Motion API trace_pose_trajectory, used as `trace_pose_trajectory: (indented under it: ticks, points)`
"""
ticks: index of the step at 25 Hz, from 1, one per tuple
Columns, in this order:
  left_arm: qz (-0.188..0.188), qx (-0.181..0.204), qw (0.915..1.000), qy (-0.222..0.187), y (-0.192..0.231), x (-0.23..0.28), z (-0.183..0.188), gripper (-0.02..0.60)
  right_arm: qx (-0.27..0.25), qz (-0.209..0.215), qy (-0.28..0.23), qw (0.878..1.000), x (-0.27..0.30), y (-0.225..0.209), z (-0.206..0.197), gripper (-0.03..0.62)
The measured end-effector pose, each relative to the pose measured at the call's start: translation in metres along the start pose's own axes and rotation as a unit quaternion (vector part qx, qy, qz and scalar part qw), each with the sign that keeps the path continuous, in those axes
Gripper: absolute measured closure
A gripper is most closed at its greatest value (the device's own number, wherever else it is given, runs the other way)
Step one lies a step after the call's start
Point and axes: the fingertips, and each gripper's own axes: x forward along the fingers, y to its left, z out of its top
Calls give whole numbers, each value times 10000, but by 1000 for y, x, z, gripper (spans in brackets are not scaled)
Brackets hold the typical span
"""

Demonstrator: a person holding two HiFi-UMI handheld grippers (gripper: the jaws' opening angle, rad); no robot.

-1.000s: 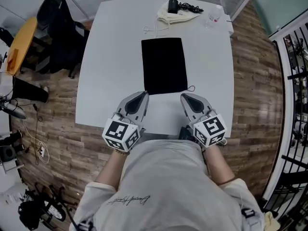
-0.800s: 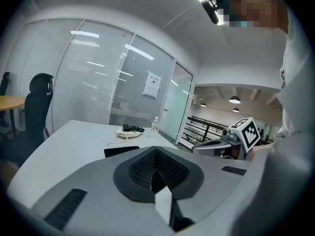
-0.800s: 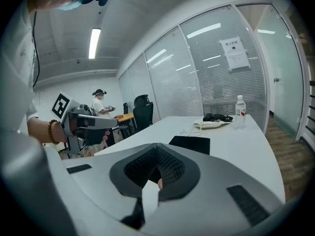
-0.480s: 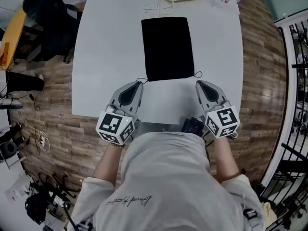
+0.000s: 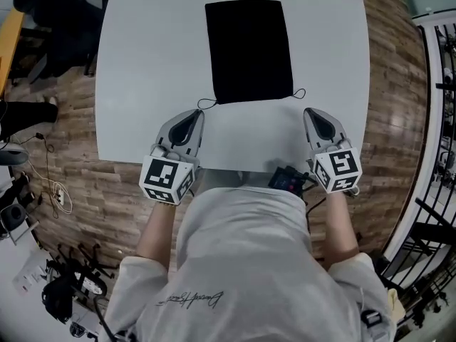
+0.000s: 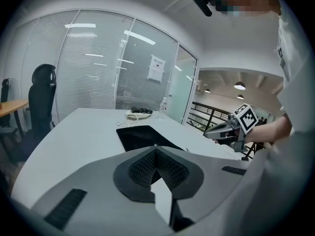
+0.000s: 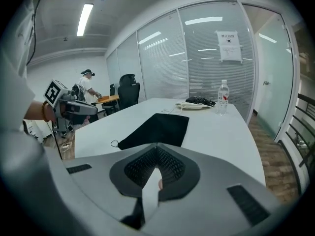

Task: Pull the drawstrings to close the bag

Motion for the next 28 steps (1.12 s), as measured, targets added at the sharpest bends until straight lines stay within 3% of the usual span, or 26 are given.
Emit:
trace_pose_trajectory:
  ticks: [11, 19, 21, 25, 28]
  points:
    - [-152, 169, 9980, 595, 18, 24, -46, 571, -432, -357, 564, 9968, 29, -33, -40, 571]
    - [21, 337, 9945, 993, 35, 46, -74, 569, -608, -451, 686, 9948, 43, -50, -49, 568]
    - [7, 435, 9925, 1145, 37, 50, -82, 566, -678, -408, 748, 9941, 46, -51, -51, 528]
    - [5, 983, 9830, 1553, 41, 59, -98, 503, -721, -350, 789, 9937, 51, -51, -54, 516]
    - [195, 1678, 9684, 1833, 49, 64, -106, 477, -663, -346, 747, 9944, 53, -51, -52, 516]
